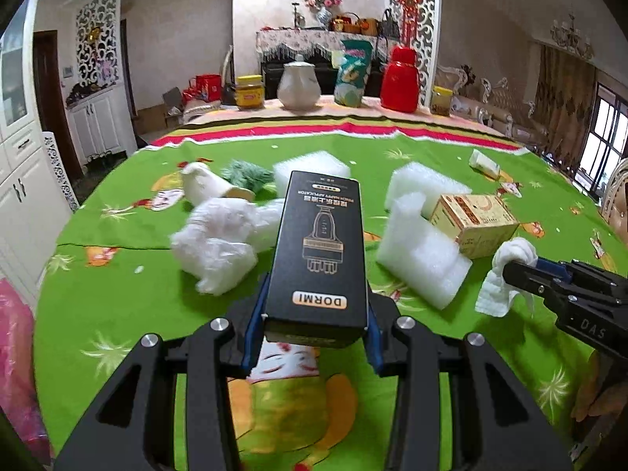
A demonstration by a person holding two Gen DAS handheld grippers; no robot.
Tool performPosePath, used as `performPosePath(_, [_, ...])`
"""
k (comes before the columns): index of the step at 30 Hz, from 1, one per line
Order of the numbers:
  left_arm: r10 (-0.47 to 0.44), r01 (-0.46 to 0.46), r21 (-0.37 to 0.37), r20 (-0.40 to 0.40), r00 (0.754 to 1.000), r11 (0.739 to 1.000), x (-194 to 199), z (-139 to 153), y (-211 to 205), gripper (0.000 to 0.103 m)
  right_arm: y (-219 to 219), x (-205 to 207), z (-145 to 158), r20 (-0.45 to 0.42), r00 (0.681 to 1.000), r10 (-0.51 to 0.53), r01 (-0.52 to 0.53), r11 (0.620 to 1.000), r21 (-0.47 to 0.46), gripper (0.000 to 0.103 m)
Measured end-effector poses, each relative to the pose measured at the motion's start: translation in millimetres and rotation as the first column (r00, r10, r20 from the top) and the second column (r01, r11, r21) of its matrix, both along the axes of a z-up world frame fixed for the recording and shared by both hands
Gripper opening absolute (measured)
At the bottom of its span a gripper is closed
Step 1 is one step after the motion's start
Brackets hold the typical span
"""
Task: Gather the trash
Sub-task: 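Lift the DORMI box and tissue and carry them toward the pink bin, then lower the DORMI box and tissue over the pink bin and open both tools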
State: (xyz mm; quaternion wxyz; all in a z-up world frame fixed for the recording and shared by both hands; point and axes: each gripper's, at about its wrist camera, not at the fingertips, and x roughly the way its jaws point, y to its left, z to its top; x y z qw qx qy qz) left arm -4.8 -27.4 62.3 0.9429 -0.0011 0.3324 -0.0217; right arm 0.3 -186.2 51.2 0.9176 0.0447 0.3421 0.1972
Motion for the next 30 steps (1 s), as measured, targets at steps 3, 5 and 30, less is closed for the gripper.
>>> performPosePath(3, [0.018, -0.018, -0.006, 0.011, 1.000, 1.000, -11.9, 3.2, 14.5, 0.040, 9.4, -4.7, 1.5, 0.004, 0.999, 0.042, -0.042, 0.999, 0.017, 0.035])
performPosePath(5, [0.032, -0.032, -0.013, 0.013, 0.999, 0.999, -18.6, 3.9, 25.8, 0.040, 17.8, -7.7, 2.1, 0.011, 0.997, 0.080, -0.080, 0.996, 0.026, 0.035])
performPosePath(30, [0.184, -0.177, -0.055, 0.152, 0.971, 0.983, -130.3, 28.2, 168.0, 0.040, 171.1, -27.8, 29.1, 0.056, 0.939, 0.340, -0.339, 0.940, -0.029, 0.035])
